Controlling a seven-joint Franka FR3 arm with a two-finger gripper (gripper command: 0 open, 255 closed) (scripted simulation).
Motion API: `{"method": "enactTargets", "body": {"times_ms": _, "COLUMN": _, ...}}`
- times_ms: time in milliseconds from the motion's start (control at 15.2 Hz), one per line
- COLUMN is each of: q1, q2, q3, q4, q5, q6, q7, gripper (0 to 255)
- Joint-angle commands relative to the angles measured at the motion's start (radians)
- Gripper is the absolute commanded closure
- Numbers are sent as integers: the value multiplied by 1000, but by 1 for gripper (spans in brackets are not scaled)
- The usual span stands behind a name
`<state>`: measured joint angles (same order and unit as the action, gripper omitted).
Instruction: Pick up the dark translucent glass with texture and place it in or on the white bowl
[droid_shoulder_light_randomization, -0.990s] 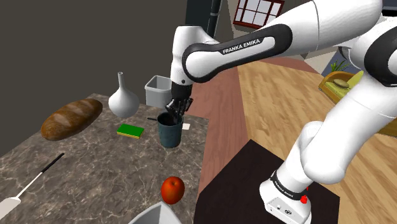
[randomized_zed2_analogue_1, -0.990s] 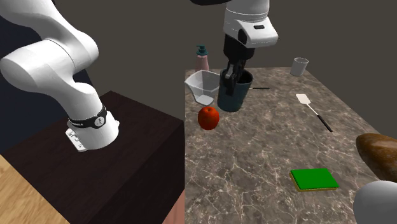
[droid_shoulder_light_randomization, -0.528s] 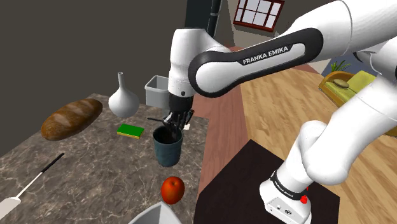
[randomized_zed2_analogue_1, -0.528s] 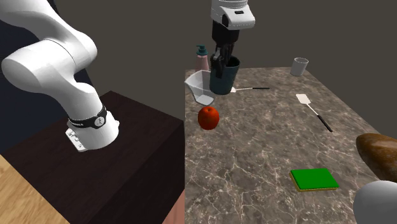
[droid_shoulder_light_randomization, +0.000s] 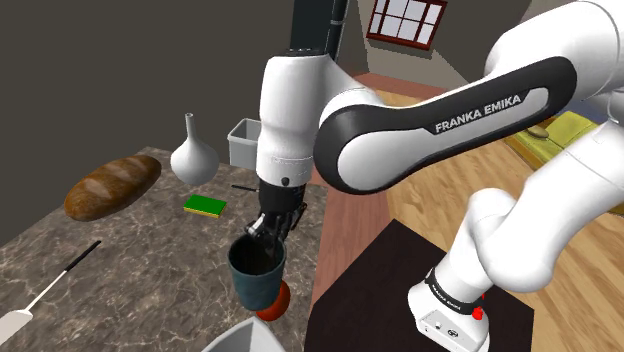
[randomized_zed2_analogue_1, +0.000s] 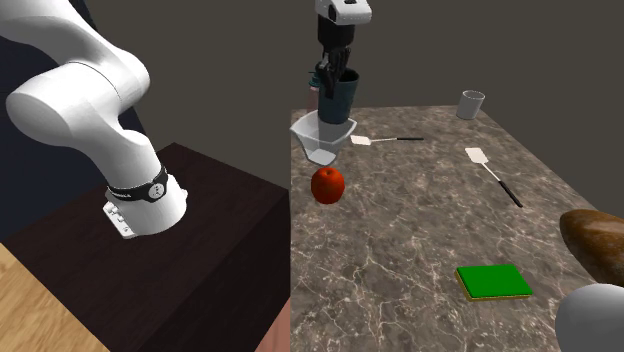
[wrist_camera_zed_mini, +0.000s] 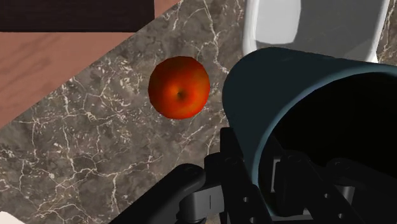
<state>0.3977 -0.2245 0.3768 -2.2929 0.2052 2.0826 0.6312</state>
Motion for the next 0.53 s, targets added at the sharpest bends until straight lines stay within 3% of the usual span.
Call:
{"method": "enactTargets", "body": {"times_ms": 0, "q1": 21, "q2": 5, "q3": 32, "q4": 10, "q5": 5, "q6": 2, "q7": 52, "gripper": 255}}
{"method": "enactTargets", "body": {"times_ms": 462, "q1": 89, "q2": 43, "q3": 145, "q4": 73, "q5": 4, "q6": 2, "q7": 239, "gripper": 255}}
